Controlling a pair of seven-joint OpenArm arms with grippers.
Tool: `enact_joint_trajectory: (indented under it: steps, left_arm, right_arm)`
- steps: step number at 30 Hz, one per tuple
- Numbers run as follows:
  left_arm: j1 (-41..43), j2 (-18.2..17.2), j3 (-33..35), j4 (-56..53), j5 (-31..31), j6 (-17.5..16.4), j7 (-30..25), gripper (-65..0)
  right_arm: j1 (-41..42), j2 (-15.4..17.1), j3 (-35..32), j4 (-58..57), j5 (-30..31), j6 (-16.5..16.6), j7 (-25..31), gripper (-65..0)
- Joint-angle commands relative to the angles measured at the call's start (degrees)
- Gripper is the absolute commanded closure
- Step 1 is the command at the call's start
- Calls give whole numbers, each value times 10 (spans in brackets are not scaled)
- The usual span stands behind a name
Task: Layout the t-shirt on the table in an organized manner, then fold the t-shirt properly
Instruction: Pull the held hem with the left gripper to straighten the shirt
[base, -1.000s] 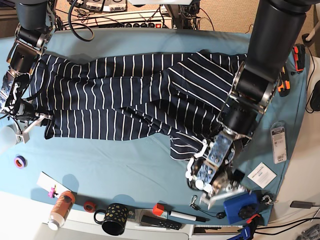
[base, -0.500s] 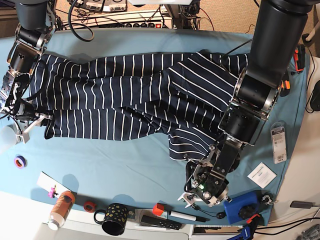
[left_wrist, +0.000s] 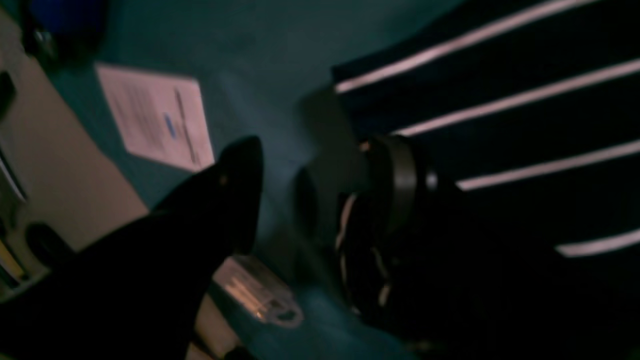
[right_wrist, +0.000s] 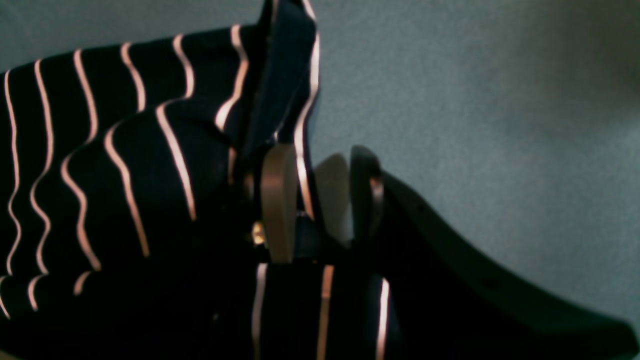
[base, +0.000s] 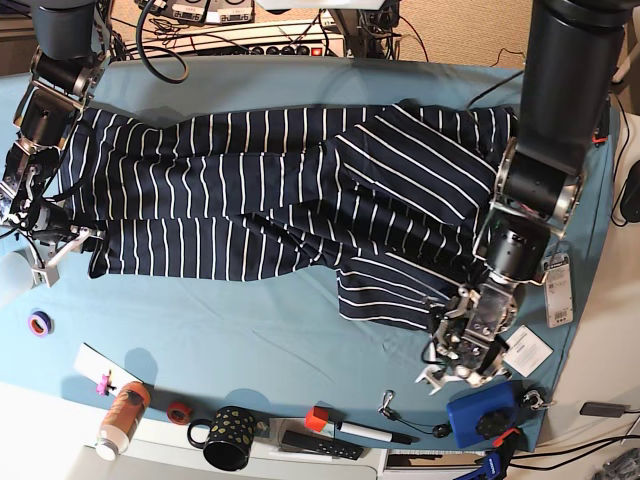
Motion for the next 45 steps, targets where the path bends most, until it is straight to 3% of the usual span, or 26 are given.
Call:
enact_joint_trajectory:
  steps: [1,7,10,18,23,28,35,39,42,45]
  left_arm:
    - [-25,-5,-2,8,-20,1,-3,-336]
    - [-25,-25,-2,8,-175,-16,-3,-336]
    - [-24,-27,-2,8,-216,-15,-12,-335]
    - [7,-26,-2,8,-217,0,-55,-257]
    - [18,-27,-2,8,-158,2,-57,-258]
    - [-12,-26,-2,15,-135,51,-64,-258]
    - [-35,-27,-2,20,-65,65,-60,-282]
    - [-20,-27,-2,19,-72,65,-41,-379]
    - [-10,-27,-2,19,-95,64,-28,-381]
    - [-7,-29,-2,17,-162,62,-30,-380]
  right_arm:
    - [14,14,2,10,5,2,10,-187]
    - [14,13,2,10,5,2,9,-187]
    - [14,13,2,10,5,2,3,-187]
    - [14,13,2,10,5,2,-13,-187]
    - [14,13,2,10,5,2,-13,-187]
    - [14,13,2,10,5,2,-12,-187]
    - [14,13,2,10,5,2,-13,-187]
    - [14,13,2,10,5,2,-13,-187]
    - [14,13,2,10,5,2,-13,-187]
    - [14,13,2,10,5,2,-14,-187]
